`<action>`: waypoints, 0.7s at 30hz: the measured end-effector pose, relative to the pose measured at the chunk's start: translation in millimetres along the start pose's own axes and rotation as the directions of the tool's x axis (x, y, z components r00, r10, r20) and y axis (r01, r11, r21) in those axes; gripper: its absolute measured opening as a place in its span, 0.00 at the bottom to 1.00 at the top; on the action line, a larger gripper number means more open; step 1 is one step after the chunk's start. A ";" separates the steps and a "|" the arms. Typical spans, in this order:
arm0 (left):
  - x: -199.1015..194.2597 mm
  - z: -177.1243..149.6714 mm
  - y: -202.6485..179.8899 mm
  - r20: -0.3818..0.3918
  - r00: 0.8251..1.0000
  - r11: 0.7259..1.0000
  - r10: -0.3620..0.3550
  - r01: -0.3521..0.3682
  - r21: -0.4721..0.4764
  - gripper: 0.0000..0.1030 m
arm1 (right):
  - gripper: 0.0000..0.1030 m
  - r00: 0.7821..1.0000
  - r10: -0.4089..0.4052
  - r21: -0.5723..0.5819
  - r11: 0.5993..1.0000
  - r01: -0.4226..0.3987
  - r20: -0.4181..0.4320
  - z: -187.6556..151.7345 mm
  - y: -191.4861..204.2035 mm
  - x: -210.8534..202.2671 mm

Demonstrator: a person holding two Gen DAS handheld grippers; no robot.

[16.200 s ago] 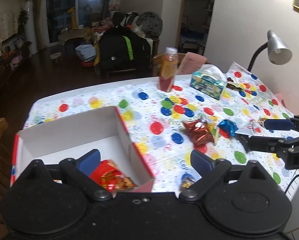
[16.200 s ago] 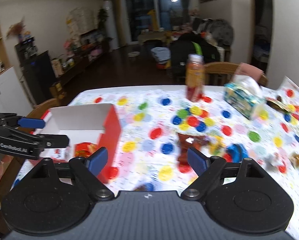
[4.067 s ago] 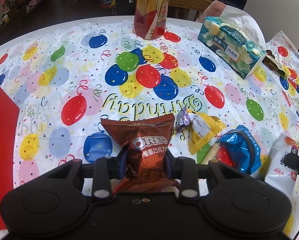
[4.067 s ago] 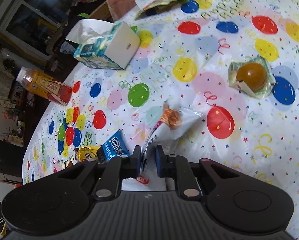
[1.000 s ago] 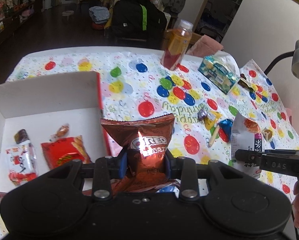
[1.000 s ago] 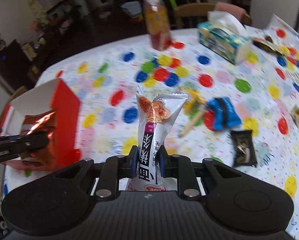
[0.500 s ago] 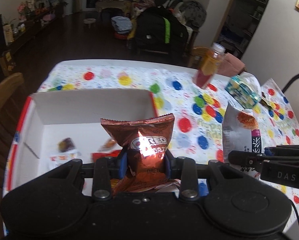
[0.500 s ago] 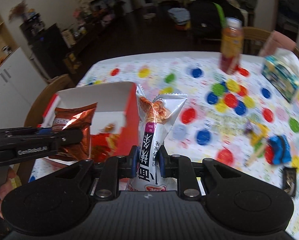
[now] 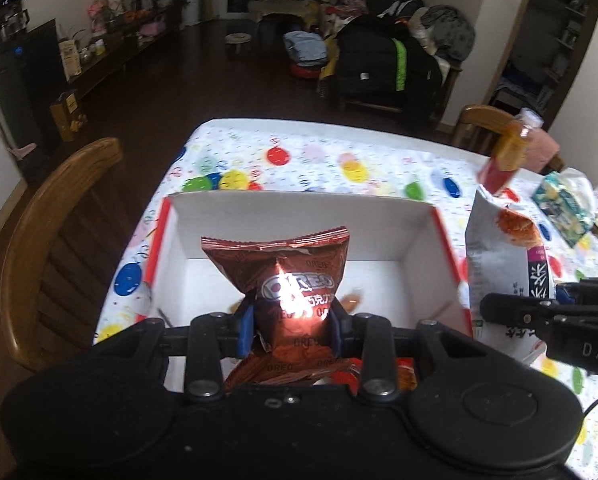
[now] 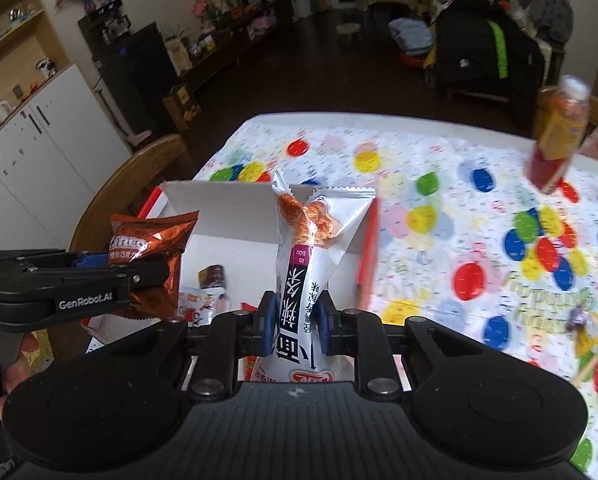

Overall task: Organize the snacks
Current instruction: 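Lift the Oreo bag with the left tool while the right tool carries the wafer packet to the box, then open both tools to drop the Oreo bag and wafer packet into the box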

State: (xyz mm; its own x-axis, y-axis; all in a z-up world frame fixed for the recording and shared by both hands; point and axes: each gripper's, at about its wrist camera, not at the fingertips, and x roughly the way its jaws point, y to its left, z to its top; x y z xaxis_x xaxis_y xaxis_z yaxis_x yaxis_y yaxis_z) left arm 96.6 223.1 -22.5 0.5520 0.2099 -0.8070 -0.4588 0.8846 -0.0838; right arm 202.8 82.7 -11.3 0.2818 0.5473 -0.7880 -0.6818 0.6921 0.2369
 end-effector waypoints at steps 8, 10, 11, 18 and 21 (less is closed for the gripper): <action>36.4 7.6 18.9 -0.050 0.998 0.999 0.034 -0.034 0.007 0.32 | 0.20 0.997 0.015 -0.023 1.000 -0.017 -0.074 16.7 15.4 53.7; 45.0 8.7 19.9 -0.059 0.997 0.999 0.040 -0.040 0.010 0.32 | 0.20 0.996 0.001 -0.043 0.999 -0.005 -0.087 19.2 18.9 65.4; 49.0 9.3 19.6 -0.063 0.997 0.999 0.042 -0.041 0.015 0.32 | 0.20 0.996 -0.006 -0.047 0.999 0.002 -0.092 19.5 19.4 70.8; 75.2 12.3 17.0 -0.099 0.994 0.999 0.041 -0.038 0.029 0.32 | 0.20 0.989 -0.036 -0.052 0.998 0.029 -0.141 20.7 14.2 100.1; 84.1 10.4 15.5 -0.119 0.992 0.999 0.042 -0.038 0.036 0.32 | 0.20 0.987 -0.039 -0.036 0.999 0.034 -0.158 19.8 9.9 107.5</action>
State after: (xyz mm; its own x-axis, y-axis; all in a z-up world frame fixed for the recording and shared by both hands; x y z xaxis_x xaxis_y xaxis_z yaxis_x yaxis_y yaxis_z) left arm 143.1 258.8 -85.6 0.4457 0.1954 -0.8736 -0.4539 0.8905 -0.0324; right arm 239.7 157.7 -82.3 0.1985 0.4388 -0.8764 -0.6959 0.6927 0.1893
